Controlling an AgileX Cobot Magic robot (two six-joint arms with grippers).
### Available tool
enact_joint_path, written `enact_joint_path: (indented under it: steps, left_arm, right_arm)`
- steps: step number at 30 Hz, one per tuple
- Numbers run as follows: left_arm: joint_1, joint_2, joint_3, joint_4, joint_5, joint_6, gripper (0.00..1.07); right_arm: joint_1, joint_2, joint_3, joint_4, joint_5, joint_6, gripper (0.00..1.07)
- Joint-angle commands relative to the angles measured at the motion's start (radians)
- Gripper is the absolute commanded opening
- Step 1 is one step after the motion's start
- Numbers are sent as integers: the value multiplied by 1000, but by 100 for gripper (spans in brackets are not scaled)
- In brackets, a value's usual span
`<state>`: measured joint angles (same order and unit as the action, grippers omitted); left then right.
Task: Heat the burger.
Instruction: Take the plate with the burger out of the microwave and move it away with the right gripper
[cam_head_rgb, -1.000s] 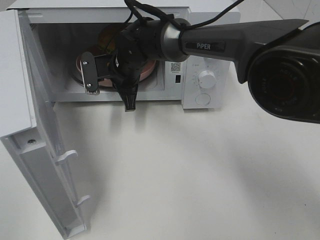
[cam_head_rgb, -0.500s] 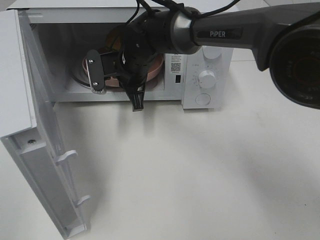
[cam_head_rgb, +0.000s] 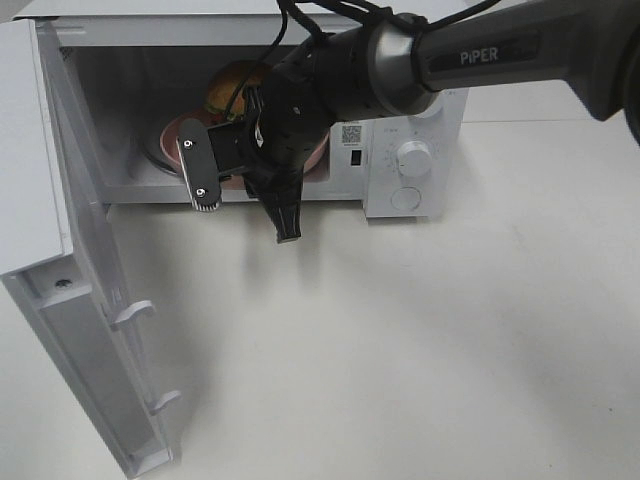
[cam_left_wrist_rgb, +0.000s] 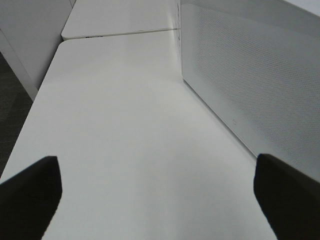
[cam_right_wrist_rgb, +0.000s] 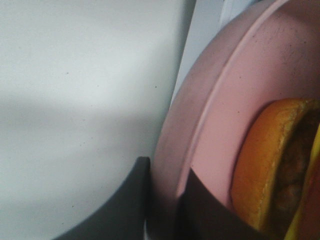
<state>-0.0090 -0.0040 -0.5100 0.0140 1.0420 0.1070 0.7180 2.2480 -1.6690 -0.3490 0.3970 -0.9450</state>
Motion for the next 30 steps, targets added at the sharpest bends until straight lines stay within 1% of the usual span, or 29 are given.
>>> enact_joint_path:
  steps: [1, 15, 19, 20, 21, 22, 23, 25, 27, 30]
  left_arm:
    - [5, -18, 3, -2, -11, -1, 100]
    - [5, -18, 3, 0, -11, -1, 100]
    - [5, -18, 3, 0, -11, -1, 100]
    - [5, -18, 3, 0, -11, -1, 100]
    - [5, -18, 3, 0, -11, -1, 100]
    - [5, -18, 3, 0, -11, -1, 100]
    - [5, -18, 3, 1, -11, -1, 100]
    - [5, -18, 3, 1, -11, -1, 100]
    - [5, -18, 3, 1, -11, -1, 100]
    - [5, -18, 3, 1, -11, -1, 100]
  right_arm:
    - [15, -58, 32, -36, -78, -4, 0]
    - [74, -148, 146, -39, -82, 11, 0]
    - [95, -193, 201, -38, -84, 25, 0]
    - [95, -193, 201, -38, -84, 25, 0]
    - [99, -211, 226, -40, -86, 33, 0]
    - [99, -211, 226, -40, -86, 33, 0]
    - [111, -229, 250, -41, -84, 37, 0]
    - [114, -237, 259, -41, -82, 37, 0]
    - [134, -281, 322, -41, -89, 38, 0]
    - [138, -290, 336, -41, -91, 39, 0]
